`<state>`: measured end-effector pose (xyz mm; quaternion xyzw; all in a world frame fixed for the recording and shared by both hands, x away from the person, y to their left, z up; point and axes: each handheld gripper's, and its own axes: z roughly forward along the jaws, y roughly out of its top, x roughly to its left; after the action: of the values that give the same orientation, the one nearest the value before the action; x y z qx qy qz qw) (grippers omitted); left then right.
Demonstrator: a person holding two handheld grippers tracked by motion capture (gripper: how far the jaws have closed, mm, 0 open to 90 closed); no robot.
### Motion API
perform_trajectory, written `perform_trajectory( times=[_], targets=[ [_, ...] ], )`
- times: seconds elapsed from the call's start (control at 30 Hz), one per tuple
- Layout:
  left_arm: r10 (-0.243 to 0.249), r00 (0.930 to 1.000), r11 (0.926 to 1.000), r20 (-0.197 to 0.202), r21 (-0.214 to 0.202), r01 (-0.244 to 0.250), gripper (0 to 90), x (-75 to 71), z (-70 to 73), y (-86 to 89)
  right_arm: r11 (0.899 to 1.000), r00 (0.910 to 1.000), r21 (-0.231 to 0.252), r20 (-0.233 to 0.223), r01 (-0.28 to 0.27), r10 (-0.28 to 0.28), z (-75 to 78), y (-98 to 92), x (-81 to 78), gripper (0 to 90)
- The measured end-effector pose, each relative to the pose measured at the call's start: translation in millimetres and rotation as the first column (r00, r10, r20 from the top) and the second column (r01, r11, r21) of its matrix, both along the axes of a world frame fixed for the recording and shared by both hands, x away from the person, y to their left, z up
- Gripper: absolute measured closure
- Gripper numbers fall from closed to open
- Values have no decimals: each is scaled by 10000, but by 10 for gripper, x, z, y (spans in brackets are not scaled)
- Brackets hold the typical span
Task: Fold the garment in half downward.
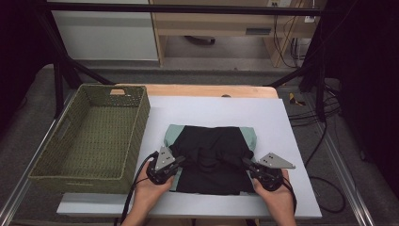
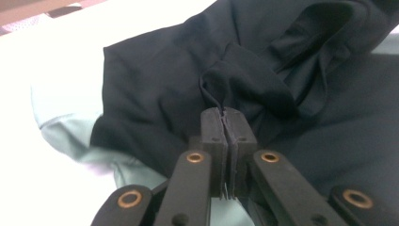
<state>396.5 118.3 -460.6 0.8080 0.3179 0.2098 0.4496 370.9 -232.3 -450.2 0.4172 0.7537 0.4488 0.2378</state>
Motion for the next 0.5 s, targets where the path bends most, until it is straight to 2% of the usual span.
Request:
perform_trajectory(
  times=[0.13, 0.23, 0.4, 0.5],
  targets=[
    [-52, 9998, 9999, -173, 136, 55, 880, -54, -21, 43, 9999, 9996, -135, -269, -108, 104, -49, -63, -61, 894],
    [-134, 9987, 9999, -493, 101, 139, 881, -115, -64, 78, 9994, 9987, -303, -479, -192, 177, -96, -100, -93, 897],
    [-100, 9988, 9999, -472, 31, 101, 884, -207, -96, 130, 9988, 9981, -459, -597, -190, 162, -158, -141, -127, 898],
    [-72, 9992, 9998, -398, 167, 79, 885, -224, -115, 136, 9989, 9981, -446, -608, -116, 89, -170, -166, -140, 898]
  ],
)
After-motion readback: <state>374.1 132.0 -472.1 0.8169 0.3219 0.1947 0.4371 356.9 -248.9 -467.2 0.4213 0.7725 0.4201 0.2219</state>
